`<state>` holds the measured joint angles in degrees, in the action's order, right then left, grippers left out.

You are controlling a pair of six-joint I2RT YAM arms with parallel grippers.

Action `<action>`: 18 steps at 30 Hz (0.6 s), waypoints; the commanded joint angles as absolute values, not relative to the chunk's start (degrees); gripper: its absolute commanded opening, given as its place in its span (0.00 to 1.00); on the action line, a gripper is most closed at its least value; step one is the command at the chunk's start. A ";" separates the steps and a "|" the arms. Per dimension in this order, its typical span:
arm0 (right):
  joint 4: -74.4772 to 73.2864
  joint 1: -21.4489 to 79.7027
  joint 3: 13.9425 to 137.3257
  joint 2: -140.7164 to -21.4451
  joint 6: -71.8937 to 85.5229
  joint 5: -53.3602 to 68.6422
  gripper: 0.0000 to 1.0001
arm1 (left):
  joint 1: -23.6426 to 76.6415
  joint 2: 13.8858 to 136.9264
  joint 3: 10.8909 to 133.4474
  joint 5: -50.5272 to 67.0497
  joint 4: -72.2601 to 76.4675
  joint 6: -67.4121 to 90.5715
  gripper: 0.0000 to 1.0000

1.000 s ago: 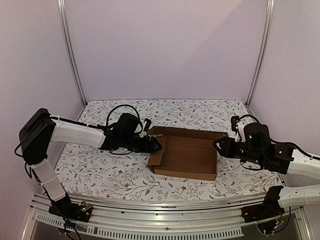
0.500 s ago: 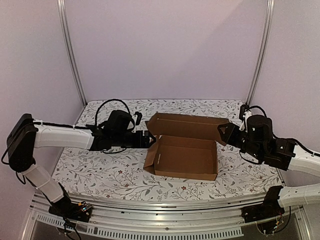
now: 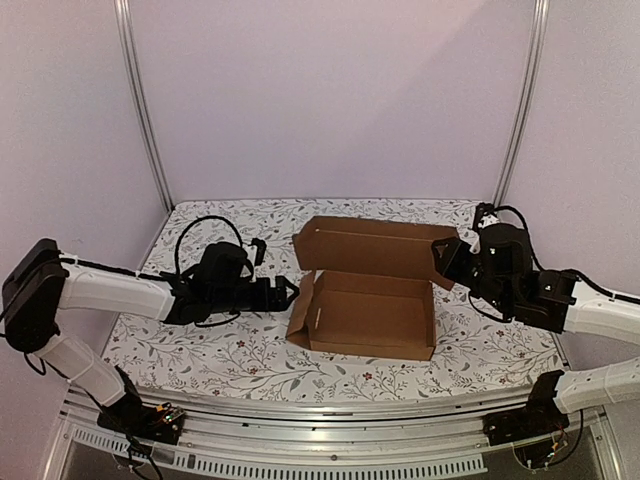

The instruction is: Fold the paper box

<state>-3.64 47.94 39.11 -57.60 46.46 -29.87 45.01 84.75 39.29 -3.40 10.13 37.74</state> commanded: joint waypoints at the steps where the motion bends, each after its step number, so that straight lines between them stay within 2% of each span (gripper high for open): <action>1: -1.26 47.11 42.20 -59.75 46.00 -32.95 0.41 | 43.53 89.11 36.83 2.09 20.24 38.42 0.96; 18: -0.53 46.45 47.37 -66.77 44.21 -33.22 0.42 | 38.08 104.63 35.19 18.36 44.90 48.65 1.00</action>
<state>-1.19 46.89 45.74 -66.04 44.95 -32.29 39.09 102.80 35.31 13.98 37.54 45.50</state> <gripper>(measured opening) 0.417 0.995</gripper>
